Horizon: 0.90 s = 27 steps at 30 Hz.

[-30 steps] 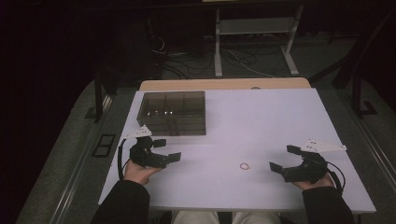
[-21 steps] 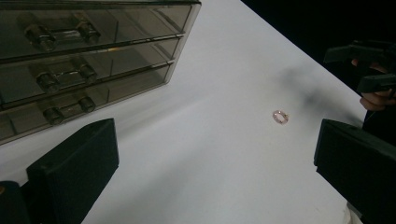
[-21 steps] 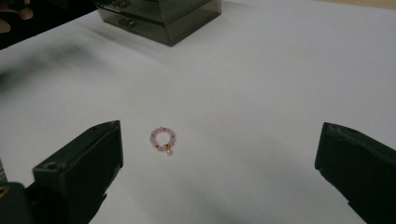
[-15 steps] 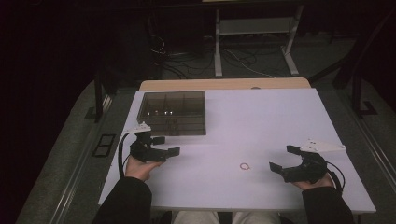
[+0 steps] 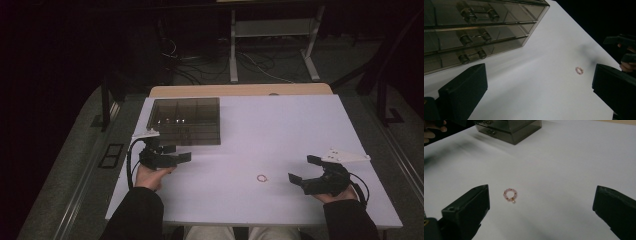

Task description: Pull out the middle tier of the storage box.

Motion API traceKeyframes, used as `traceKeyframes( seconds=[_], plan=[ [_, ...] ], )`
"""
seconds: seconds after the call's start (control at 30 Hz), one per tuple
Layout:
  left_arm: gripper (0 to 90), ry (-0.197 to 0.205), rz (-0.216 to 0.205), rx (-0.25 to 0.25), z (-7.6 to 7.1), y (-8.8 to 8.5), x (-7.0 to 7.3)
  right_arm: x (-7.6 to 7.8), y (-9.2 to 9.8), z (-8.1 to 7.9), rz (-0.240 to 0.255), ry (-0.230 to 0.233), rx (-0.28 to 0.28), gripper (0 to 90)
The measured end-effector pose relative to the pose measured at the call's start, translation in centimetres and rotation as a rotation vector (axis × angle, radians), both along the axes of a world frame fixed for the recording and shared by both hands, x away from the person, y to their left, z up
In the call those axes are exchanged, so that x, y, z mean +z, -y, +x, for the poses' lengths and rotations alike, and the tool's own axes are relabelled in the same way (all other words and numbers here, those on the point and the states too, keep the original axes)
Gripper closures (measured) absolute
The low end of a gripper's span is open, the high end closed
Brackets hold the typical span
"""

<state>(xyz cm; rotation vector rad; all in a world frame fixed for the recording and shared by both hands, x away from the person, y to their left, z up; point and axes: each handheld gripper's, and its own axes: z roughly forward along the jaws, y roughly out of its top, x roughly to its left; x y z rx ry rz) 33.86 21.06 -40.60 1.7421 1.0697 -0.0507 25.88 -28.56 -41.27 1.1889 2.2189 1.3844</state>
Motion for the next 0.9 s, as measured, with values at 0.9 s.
traceKeyframes(
  seconds=[0.9],
  plan=[
    [0.0,-0.132,-0.132,0.109,2.2,-0.3,-1.7,-0.1,-0.1,0.1,-0.008,-0.009,0.007,0.4]
  ],
)
